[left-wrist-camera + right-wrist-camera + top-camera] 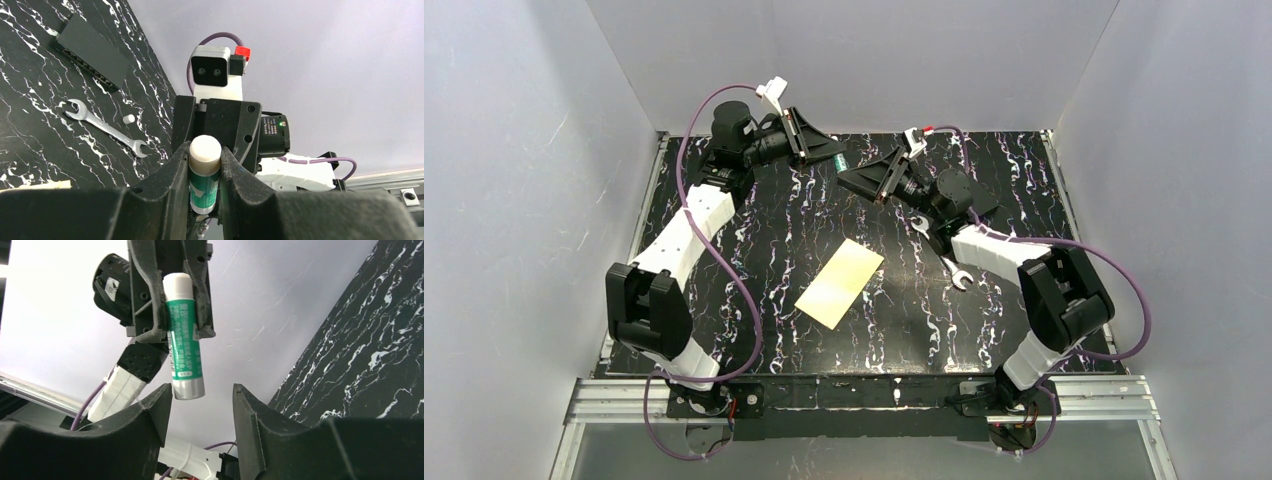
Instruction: Place the letter into the envelope and seal it
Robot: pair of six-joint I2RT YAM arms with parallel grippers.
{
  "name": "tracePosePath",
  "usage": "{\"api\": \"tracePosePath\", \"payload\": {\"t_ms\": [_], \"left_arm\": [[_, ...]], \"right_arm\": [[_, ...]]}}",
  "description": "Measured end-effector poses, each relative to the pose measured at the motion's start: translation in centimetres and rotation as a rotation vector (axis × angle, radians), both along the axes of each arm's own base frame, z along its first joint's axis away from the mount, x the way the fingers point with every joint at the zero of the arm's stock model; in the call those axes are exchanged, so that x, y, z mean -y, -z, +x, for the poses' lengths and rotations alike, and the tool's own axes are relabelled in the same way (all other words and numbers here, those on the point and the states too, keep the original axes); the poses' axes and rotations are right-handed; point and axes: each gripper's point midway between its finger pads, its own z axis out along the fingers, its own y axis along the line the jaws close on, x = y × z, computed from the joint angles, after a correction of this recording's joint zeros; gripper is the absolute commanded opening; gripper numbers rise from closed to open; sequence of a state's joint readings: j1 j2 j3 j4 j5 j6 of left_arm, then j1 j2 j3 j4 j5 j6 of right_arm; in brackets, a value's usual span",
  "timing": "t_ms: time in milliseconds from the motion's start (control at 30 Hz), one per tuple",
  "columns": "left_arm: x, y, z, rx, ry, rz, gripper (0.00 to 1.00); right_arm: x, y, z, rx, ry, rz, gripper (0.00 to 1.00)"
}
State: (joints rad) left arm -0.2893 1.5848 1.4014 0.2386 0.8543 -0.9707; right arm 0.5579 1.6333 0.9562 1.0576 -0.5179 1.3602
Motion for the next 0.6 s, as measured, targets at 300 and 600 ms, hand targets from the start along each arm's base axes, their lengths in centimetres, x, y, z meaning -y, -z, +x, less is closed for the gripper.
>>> {"api": "tracePosePath", "payload": {"t_ms": [300,600], "left_arm": [[0.1,-0.5,-0.1,-0.034,0.004,-0.033,0.0],[0.1,-0.6,0.1,-0.047,0.004,-0.051,0.41]], "right_arm": [[0.2,-2.0,0.1,0.029,0.002,0.066,0.19],[0.0,-2.4,0.5,0.031,0.007,0.08,0.03]]}}
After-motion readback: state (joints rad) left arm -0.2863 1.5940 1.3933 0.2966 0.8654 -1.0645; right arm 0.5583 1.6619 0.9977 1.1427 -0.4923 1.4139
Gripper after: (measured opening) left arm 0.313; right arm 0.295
